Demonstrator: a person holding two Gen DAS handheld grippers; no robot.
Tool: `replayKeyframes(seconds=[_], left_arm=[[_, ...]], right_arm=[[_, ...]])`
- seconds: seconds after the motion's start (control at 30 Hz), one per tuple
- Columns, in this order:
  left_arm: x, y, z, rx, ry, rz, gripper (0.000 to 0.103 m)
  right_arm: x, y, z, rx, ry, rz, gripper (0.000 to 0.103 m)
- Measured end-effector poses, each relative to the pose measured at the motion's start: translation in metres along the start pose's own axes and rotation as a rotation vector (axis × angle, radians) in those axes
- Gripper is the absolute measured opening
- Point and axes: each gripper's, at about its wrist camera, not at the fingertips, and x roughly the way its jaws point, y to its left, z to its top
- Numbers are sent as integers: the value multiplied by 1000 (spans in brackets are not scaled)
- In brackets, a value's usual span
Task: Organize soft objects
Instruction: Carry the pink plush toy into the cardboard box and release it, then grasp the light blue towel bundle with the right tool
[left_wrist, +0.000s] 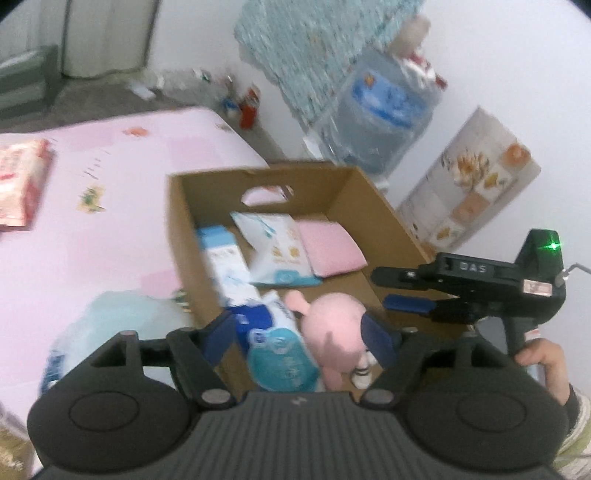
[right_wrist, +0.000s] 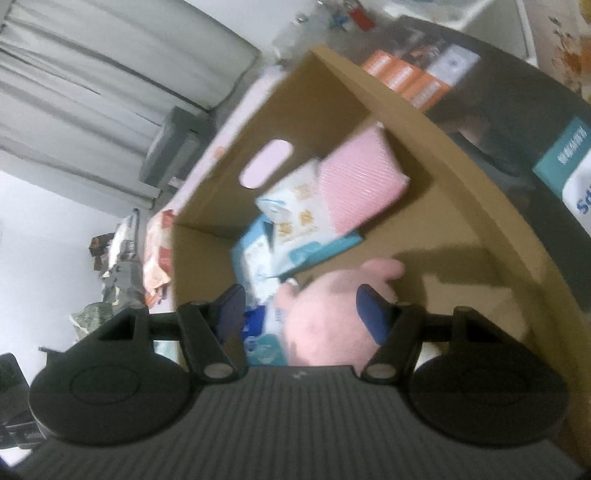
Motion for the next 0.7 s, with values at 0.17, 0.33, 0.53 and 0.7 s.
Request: replayKeyframes(seconds=[0.17,0.33,0.53,0.7], left_arm=[[-48,25,-31,-21,-113,64,86],[-85,63,-69,-71,-185,182,86],[-138,119,-114,-154,-294,350,86],[-167,166,-139,-216,-362,494,86]], right_arm=[[-9,30,-9,-52,-6,72,67],[2,83,-25,-148,45,147,67],[43,160,-54,-235,191,231,67],[95,219,-81,-259,331,269,67]])
